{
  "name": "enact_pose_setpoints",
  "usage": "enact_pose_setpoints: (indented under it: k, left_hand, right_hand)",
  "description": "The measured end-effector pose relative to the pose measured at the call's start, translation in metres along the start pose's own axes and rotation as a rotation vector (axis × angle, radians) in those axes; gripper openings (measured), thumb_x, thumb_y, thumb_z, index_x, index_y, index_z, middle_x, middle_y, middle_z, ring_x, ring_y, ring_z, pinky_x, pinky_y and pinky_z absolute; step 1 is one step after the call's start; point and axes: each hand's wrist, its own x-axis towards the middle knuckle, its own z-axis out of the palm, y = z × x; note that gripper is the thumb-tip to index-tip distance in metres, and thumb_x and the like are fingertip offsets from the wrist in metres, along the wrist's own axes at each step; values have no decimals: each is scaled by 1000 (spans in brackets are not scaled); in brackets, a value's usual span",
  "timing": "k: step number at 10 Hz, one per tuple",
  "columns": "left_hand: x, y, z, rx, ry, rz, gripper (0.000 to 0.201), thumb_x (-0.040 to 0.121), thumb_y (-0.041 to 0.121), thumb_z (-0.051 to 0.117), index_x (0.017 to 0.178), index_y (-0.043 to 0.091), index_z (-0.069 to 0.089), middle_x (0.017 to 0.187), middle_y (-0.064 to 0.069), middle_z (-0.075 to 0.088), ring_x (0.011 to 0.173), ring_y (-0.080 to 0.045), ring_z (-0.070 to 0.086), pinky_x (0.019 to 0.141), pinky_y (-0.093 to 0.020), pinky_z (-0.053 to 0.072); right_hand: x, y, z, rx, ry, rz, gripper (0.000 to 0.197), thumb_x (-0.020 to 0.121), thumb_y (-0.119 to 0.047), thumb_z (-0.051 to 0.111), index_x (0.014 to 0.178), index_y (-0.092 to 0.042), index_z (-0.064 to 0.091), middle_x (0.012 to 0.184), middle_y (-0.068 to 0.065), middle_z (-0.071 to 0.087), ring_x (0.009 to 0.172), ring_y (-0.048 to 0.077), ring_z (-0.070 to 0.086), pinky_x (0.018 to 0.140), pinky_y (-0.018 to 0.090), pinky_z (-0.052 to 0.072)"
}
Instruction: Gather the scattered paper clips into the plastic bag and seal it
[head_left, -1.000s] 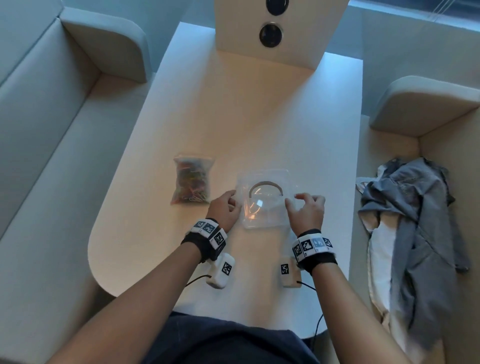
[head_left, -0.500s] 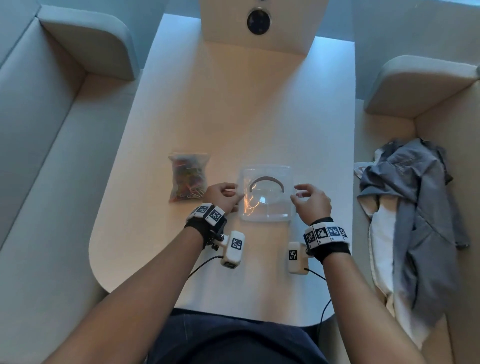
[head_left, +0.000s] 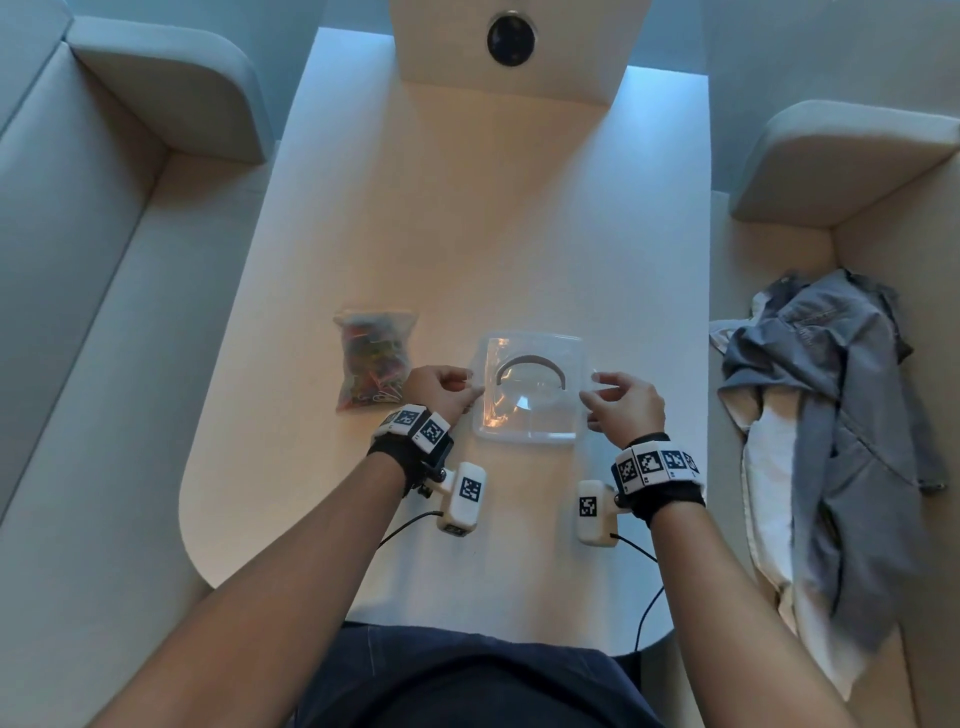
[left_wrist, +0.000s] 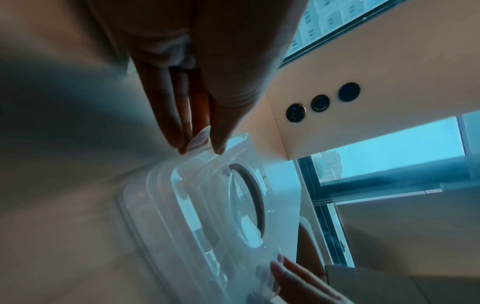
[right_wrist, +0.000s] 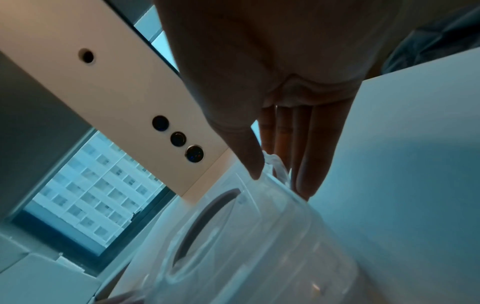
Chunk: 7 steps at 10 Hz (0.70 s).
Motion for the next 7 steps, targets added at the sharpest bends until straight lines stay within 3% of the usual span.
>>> enact_pose_setpoints:
  k: [1,2,4,5,6,7]
  left_hand:
    - [-6,7,2,171,51,85,29,73,28,82,98,16,75,89,-2,76,81,-15,71,86,-32,57]
    - [-11,17,6,306,118,182,31,80,23,77,106,7,74,99,-9,75,92,-22,69,91,-30,53]
    - [-20,20,15,513,127,327,17,88,16,63,85,4,74,82,-15,73,76,-28,66,74,-34,55]
    - [-20,15,16,498,150,358,17,88,16,63,85,4,74,81,-16,73,76,-32,66,74,-36,55]
    - [-23,17,19,491,160,362,17,88,14,63,88,2,74,84,-18,73,79,-34,66,76,-38,55]
    - [-17,15,21,411,179,327,16,87,14,64,79,3,71,79,-17,71,72,-29,60,74,-35,53]
  right_hand:
    - [0,-3,-2,75,3,50,16,75,-18,78,89,-21,73,75,0,75,65,20,73,73,40,62]
    - [0,-6,-2,118,22,82,13,74,-16,80,85,-16,74,75,3,74,65,22,74,72,40,62]
    - [-4,-10,-2,103,48,95,13,73,-17,81,84,-16,74,75,3,74,62,20,73,71,39,62]
    - [-6,-11,1,50,92,61,10,73,-23,80,81,-20,76,74,2,75,65,19,73,77,39,61]
    - [-20,-18,12,-317,175,-120,14,83,-23,69,82,-12,78,80,9,75,74,28,69,79,33,58]
    - [-25,-31,16,-405,210,-135,17,88,-20,64,79,-10,75,80,13,73,76,32,68,73,30,56]
